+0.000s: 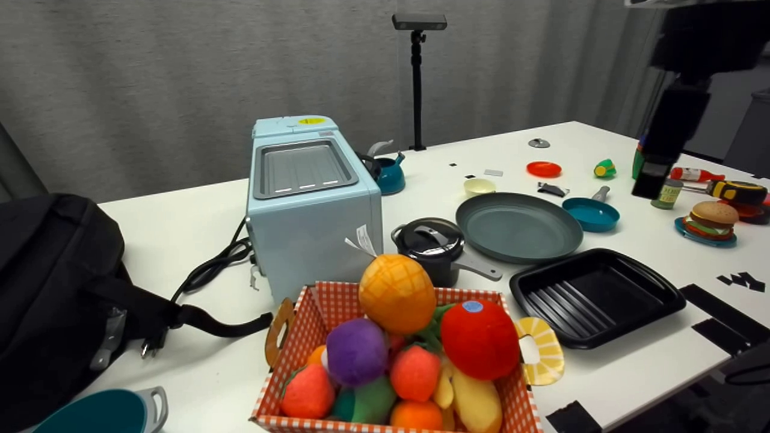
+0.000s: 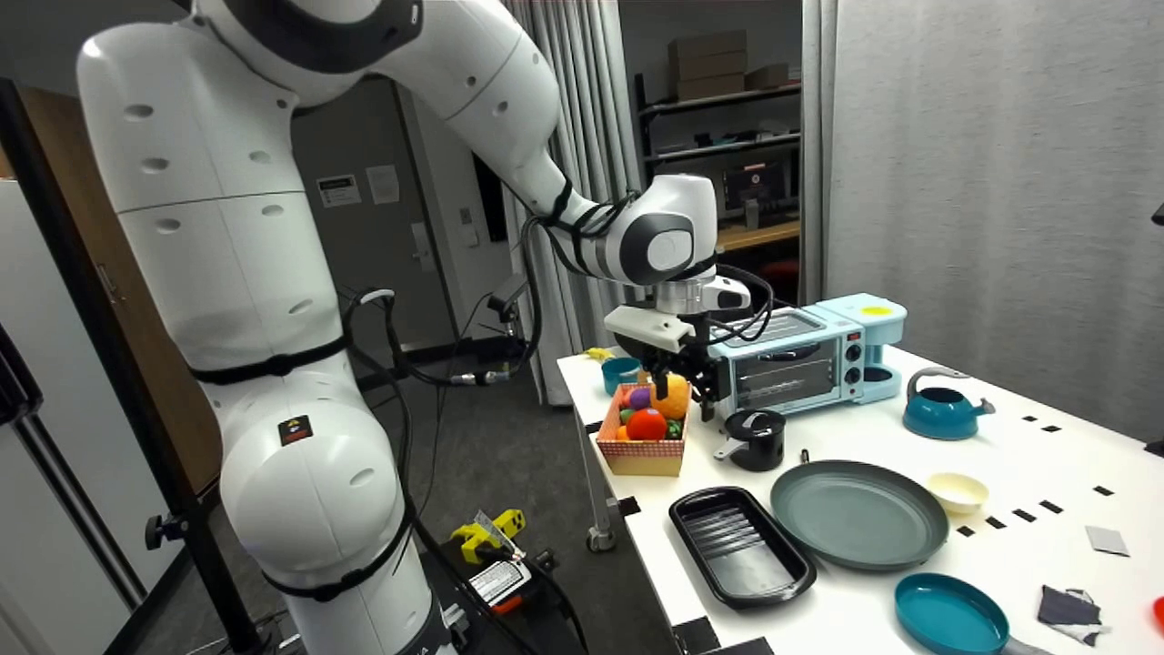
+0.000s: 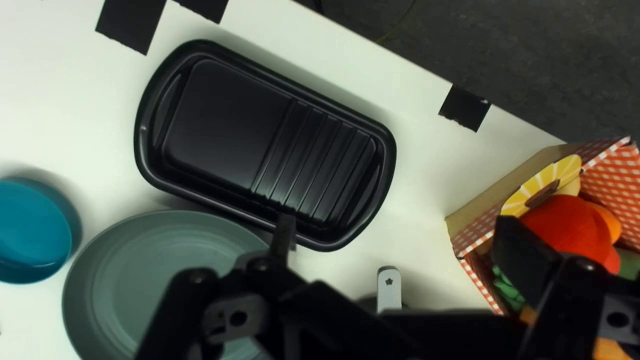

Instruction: Move the black lid from the small pot to the pan

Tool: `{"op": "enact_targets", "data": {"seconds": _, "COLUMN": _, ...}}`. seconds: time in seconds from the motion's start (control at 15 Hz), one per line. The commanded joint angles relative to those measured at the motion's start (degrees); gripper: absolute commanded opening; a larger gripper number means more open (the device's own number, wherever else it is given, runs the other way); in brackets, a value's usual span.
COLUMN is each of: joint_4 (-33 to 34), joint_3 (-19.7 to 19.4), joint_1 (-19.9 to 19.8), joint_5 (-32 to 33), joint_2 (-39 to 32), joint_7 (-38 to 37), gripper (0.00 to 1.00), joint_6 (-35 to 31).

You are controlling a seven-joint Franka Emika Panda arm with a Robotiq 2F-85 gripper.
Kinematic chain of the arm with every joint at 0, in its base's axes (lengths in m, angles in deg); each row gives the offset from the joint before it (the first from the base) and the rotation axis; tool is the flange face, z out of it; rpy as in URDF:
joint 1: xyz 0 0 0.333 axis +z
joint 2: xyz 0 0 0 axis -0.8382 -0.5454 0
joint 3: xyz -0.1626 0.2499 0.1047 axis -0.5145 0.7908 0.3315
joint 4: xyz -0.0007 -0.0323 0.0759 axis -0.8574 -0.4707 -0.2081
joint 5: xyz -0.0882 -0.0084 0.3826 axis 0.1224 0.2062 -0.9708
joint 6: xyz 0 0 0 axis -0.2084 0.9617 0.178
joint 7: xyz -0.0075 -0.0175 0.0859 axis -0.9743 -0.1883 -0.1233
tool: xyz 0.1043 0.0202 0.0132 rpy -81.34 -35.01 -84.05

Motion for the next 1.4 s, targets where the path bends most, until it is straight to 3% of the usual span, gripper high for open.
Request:
{"op": "enact_targets", "data": {"seconds": 0.0, "joint_4": 11.7, "joint_3": 0.4, "joint_1": 0.6, "joint_5": 3.2, "joint_2": -12.0, "joint_7": -3.4, "gripper": 1.00, "joint_6": -0.9}}
{"op": "enact_targets", "data": {"seconds": 0.8, "joint_4": 41.8, "joint_3": -0.9, "joint_1": 4.9, "joint_5": 5.3, "joint_2": -37.9, "joint_7": -6.9, "gripper": 1.00, "joint_6": 0.2}}
{"op": "enact_targets", "data": {"seconds": 1.33, "joint_4": 55.1, "joint_3": -2.2, "joint_1": 7.0, "joint_5": 7.3, "joint_2": -47.9, "joint_7": -6.5, "gripper": 1.00, "joint_6": 0.7}}
